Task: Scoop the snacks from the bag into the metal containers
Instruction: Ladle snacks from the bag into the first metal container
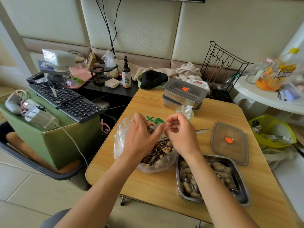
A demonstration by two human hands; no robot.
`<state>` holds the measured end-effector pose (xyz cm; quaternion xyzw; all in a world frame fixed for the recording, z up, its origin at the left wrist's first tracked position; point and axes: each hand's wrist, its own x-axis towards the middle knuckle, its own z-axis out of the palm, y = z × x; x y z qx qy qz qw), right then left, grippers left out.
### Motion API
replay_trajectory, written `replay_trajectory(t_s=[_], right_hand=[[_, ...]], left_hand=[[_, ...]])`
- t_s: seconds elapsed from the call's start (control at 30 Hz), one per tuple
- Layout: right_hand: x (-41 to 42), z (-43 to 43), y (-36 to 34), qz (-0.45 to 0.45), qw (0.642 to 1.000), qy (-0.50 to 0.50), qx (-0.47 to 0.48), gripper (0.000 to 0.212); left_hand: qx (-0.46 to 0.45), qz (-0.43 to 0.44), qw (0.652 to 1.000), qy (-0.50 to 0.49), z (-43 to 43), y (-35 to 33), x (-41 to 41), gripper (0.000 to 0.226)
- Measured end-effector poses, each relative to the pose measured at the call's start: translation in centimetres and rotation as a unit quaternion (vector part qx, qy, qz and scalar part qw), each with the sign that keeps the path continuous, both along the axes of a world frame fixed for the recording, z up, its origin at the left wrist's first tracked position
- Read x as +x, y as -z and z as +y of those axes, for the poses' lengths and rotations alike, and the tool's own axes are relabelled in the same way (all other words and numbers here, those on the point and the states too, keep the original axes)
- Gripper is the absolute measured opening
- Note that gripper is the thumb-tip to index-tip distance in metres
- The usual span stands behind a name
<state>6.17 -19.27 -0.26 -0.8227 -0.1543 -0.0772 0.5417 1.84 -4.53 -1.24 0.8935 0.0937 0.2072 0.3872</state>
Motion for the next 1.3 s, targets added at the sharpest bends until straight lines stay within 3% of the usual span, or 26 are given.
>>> replay_trajectory(t_s=[0.1, 0.17, 0.3, 0.43, 0.53, 0.63, 0.7, 0.77, 0.83, 0.93, 1.1, 1.2, 1.3], right_hand=[[-0.1, 0.3, 0.2, -0.03, 1.0, 0.006, -0.007, 0.022], [-0.2, 0.6, 0.4, -0.04, 0.999, -0.01, -0.022, 0.023], [-0.7, 1.1, 0.6, -0.103, 0.989, -0.041, -0.098, 0.026], [-0.3, 1.0, 0.6, -0.199, 0.958, -0.031, -0.202, 0.034], [-0.1, 1.2, 0.9, -0.202, 0.949, -0.024, -0.242, 0.036], [0.1, 1.0, 0.9, -0.123, 0.978, -0.007, -0.168, 0.029], [0.3, 0.5, 0.7, -0.037, 0.994, -0.007, -0.101, 0.023], [0.4, 0.1, 0.4, 0.048, 0.998, -0.031, -0.038, 0.02], [0.4, 0.0, 0.1, 0.11, 0.992, -0.058, 0.009, 0.021], [0.2, -0.1, -0.1, 0.14, 0.987, -0.074, 0.041, 0.02], [-0.5, -0.5, -1.3, 0.0, 0.999, -0.045, 0.023, 0.008], [-0.9, -1.0, -2.1, 0.021, 0.992, -0.125, 0.007, 0.019], [-1.0, -0.9, -1.6, -0.004, 0.982, -0.168, -0.087, 0.026]], left_hand=[[0.008, 0.06, 0.997, 0.046, 0.0, -0.1, 0.2, 0.06], [-0.029, 0.084, 0.993, 0.079, 0.1, 0.1, 0.3, 0.05], [-0.044, 0.091, 0.994, 0.049, 0.6, 0.4, 0.4, 0.035], [0.056, 0.081, 0.995, 0.009, 1.0, 0.6, 0.0, 0.034], [0.129, 0.052, 0.99, 0.011, 0.8, 0.3, -0.2, 0.022], [0.171, -0.011, 0.981, 0.087, 1.3, 0.5, 0.0, 0.054], [0.217, 0.002, 0.963, 0.157, 1.8, 0.7, 0.0, 0.085], [0.231, 0.021, 0.954, 0.189, 1.8, 0.9, -0.1, 0.099], [0.219, 0.017, 0.959, 0.177, 1.5, 1.0, 0.0, 0.089], [0.205, 0.001, 0.97, 0.134, 1.5, 0.8, 0.2, 0.058], [0.198, 0.001, 0.973, 0.122, 1.5, 0.7, 0.1, 0.046], [0.198, -0.012, 0.972, 0.128, 1.5, 0.7, 0.1, 0.041], [0.184, -0.03, 0.975, 0.124, 1.5, 0.7, 0.2, 0.036]])
